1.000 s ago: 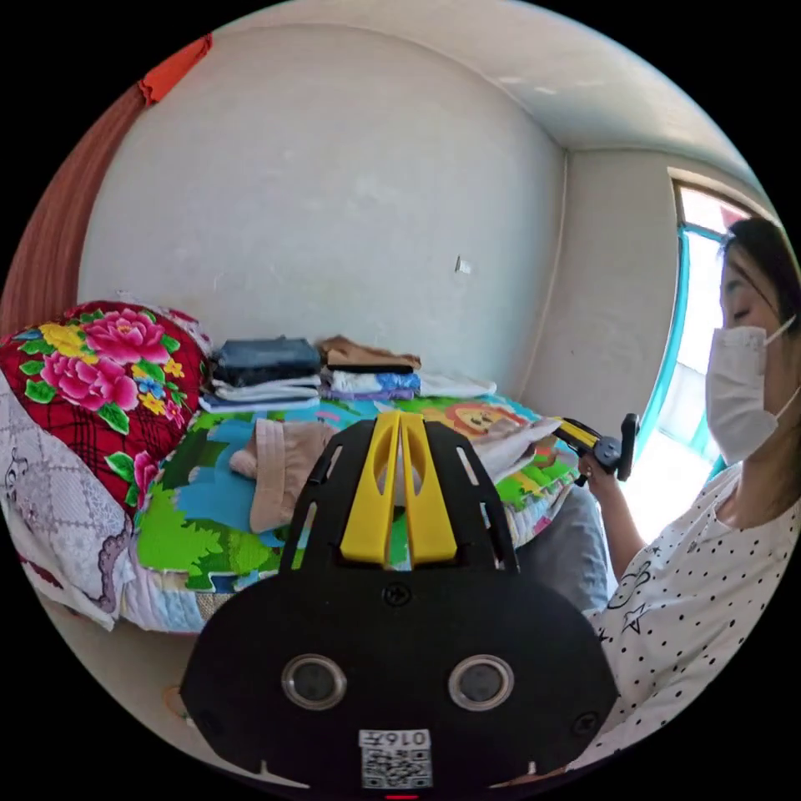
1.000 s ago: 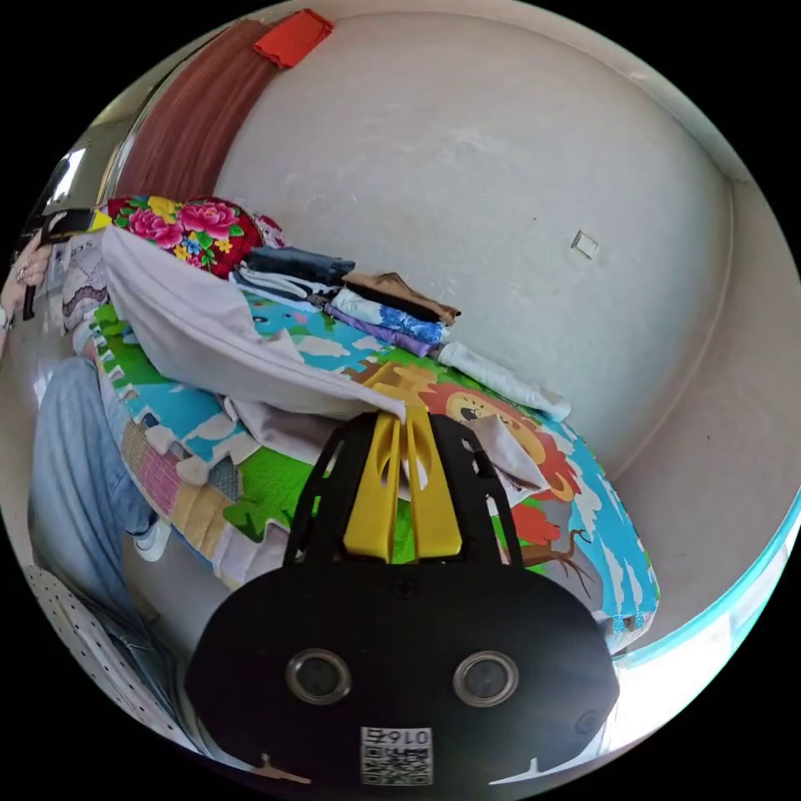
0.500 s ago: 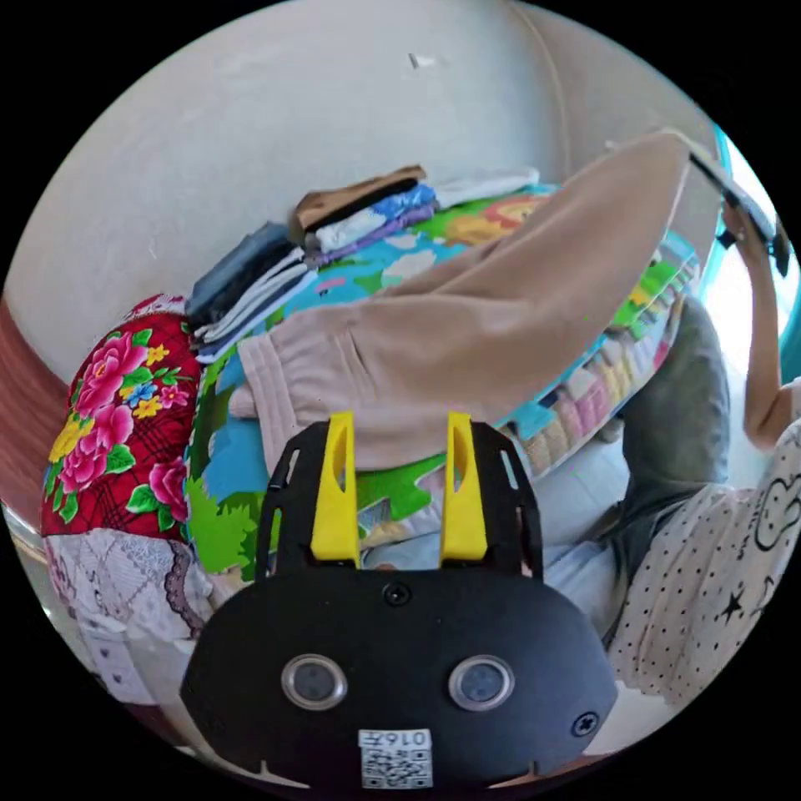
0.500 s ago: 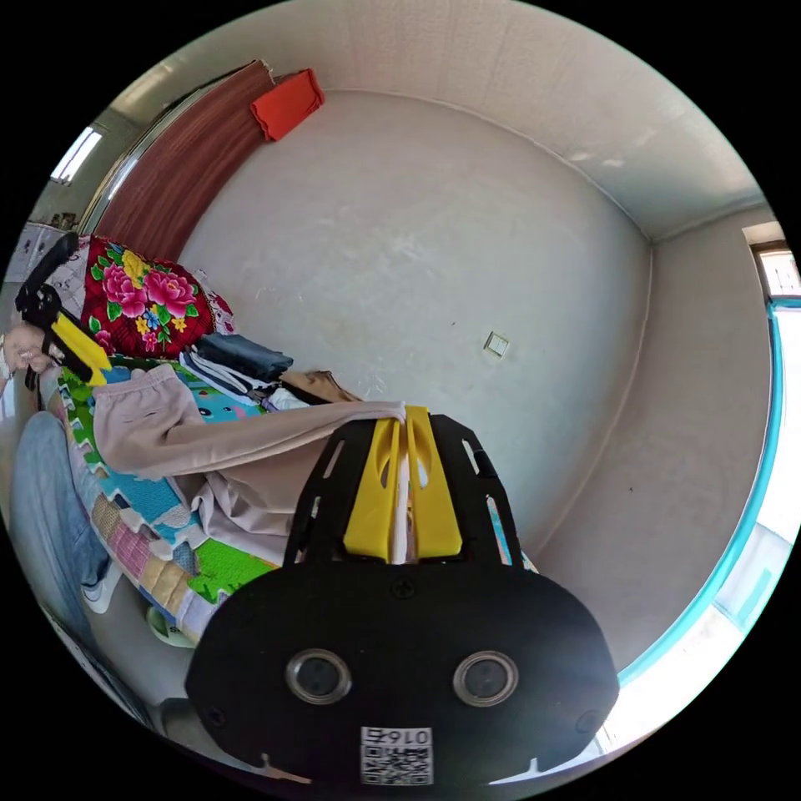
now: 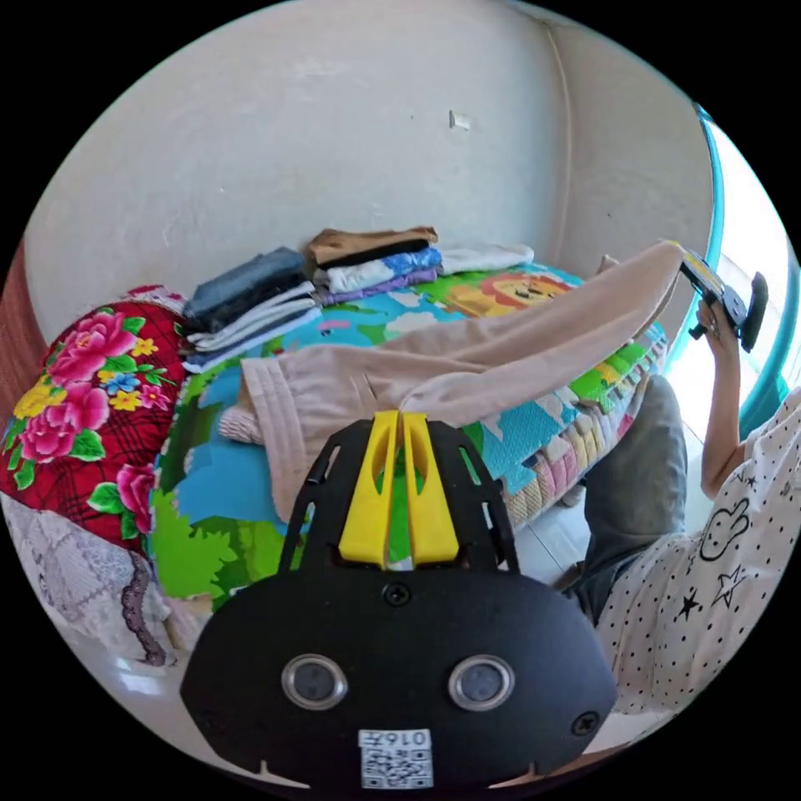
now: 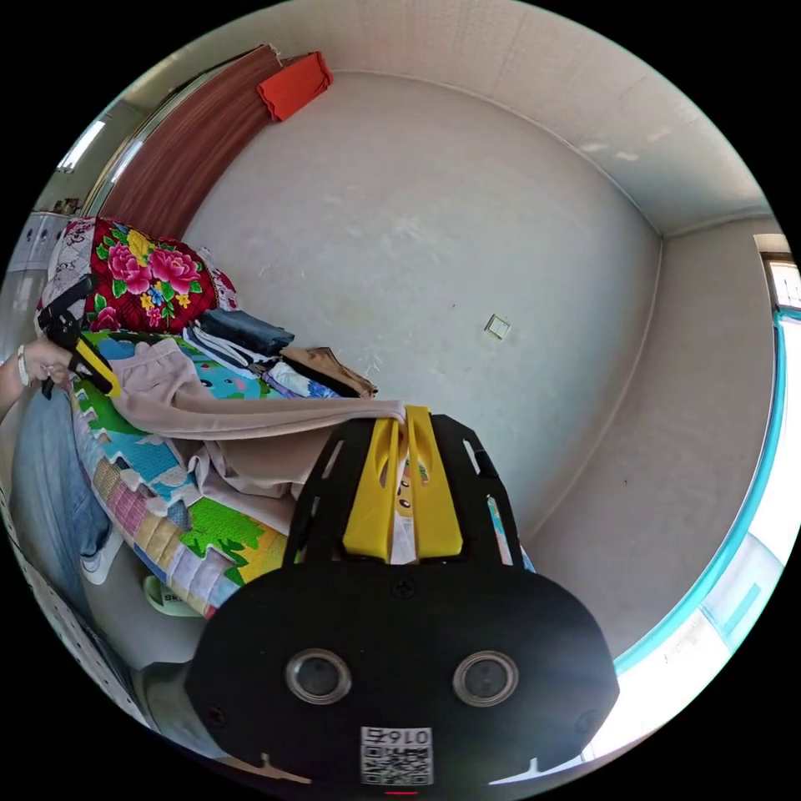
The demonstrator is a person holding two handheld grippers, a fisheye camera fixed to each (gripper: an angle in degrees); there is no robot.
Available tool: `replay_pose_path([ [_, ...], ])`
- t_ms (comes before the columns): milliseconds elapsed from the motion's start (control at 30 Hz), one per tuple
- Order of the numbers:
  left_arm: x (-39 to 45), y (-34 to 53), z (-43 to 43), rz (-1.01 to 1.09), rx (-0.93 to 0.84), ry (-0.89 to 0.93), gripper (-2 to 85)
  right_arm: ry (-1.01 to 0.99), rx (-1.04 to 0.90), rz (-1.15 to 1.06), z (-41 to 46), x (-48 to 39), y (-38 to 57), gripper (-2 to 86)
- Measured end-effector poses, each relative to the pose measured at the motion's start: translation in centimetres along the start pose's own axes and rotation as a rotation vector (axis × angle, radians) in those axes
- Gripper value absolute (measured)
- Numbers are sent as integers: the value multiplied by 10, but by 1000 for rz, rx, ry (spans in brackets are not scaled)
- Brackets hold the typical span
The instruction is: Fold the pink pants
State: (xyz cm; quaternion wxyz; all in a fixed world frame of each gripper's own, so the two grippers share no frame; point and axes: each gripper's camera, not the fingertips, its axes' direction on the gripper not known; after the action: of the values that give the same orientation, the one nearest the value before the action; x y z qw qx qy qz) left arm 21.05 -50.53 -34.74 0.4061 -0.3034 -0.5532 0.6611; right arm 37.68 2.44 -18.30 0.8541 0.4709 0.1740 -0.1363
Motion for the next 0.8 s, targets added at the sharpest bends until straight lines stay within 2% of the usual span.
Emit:
replay_pose_path([
  [33,-3,-11,-20,-5,54,-59,-9,-5,1,2,5,1,1,-1],
  [133,-18,-72,-43,29,69,-226,-8,-77,29,-14,44,4,-7,-1],
  [200,-33,-131,-40,53,26,-304,-7,-172,52,-67,105,5,-46,2],
  [267,-49,-189,-41,25,80,-392,-4,-201,19,-90,167,3,-88,8],
  [367,-76,-251,-38,-131,117,-423,13,-151,-89,-61,276,-8,-141,34],
  [400,-83,-261,-36,-211,103,-410,28,-133,-134,-17,306,-9,-147,72],
  [467,-84,-260,-33,-250,126,-410,48,-131,-187,1,332,-12,-146,113],
  [567,-79,-235,-12,-212,97,-436,66,-139,-145,-14,336,-18,-114,134],
  [633,-76,-206,24,-154,-32,-392,74,-148,-135,-58,336,-24,-82,143],
  [800,-66,-131,105,-57,-270,-174,89,-261,-312,-263,355,-39,44,189],
])
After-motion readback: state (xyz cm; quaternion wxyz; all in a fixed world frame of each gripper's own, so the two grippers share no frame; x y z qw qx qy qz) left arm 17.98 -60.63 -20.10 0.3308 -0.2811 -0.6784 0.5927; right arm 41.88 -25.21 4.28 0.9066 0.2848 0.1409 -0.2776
